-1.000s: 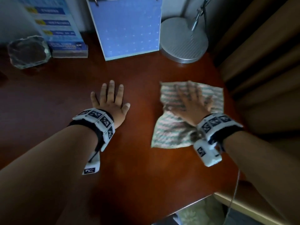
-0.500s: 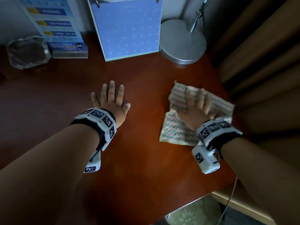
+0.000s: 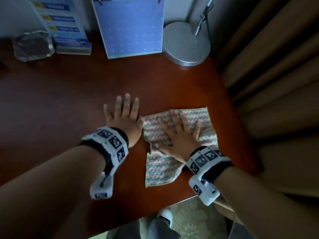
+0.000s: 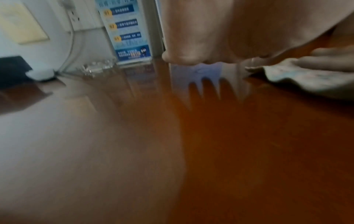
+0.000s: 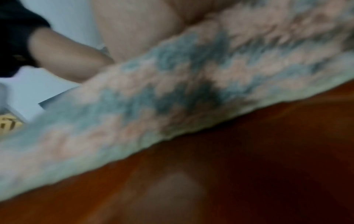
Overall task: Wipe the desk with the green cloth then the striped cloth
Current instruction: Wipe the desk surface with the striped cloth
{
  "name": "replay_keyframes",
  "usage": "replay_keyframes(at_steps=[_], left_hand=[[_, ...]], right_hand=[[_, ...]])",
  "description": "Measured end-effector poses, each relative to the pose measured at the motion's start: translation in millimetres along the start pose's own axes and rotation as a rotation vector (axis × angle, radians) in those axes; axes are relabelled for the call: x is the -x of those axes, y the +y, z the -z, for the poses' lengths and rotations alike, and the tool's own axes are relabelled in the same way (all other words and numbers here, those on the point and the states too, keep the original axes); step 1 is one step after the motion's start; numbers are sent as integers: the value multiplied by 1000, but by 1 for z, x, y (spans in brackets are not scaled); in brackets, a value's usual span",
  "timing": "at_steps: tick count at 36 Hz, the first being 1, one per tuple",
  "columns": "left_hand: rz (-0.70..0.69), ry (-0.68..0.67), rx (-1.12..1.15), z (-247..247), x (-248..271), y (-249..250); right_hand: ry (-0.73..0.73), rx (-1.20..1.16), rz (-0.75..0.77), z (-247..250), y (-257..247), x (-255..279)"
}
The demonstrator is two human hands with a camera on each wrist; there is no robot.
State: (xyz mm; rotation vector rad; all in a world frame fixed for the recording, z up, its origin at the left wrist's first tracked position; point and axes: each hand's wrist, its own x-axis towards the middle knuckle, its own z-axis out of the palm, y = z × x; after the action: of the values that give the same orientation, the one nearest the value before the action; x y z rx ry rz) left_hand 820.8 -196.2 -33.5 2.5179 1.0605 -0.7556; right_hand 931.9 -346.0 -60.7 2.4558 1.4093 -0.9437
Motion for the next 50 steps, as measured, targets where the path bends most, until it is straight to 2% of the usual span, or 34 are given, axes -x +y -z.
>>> replay_keyframes(at_steps=[3, 11, 17, 21, 30, 38, 40, 45, 50], left_hand=[[-23, -64, 5, -20, 14, 9], [-1, -81, -42, -34, 13, 12], [19, -64, -54, -36, 12, 12], [27, -60, -65, -37, 11, 13], [45, -60, -72, -36, 13, 16], [41, -44, -73, -36, 14, 16], [34, -45, -68, -36, 14, 16], [26, -21, -68, -38, 13, 14], [20, -9, -65, -40, 12, 13]], right_hand=[[15, -21, -76, 7, 24, -4], [63, -171, -375, 27, 106, 2], [180, -200, -494, 7, 109, 15], [195, -188, -469, -12, 79, 29], [97, -25, -157, -55, 4, 68], [57, -47, -89, -51, 9, 69], [73, -55, -106, -45, 19, 62], [145, -137, -281, -12, 53, 27], [134, -174, -377, 20, 79, -4]])
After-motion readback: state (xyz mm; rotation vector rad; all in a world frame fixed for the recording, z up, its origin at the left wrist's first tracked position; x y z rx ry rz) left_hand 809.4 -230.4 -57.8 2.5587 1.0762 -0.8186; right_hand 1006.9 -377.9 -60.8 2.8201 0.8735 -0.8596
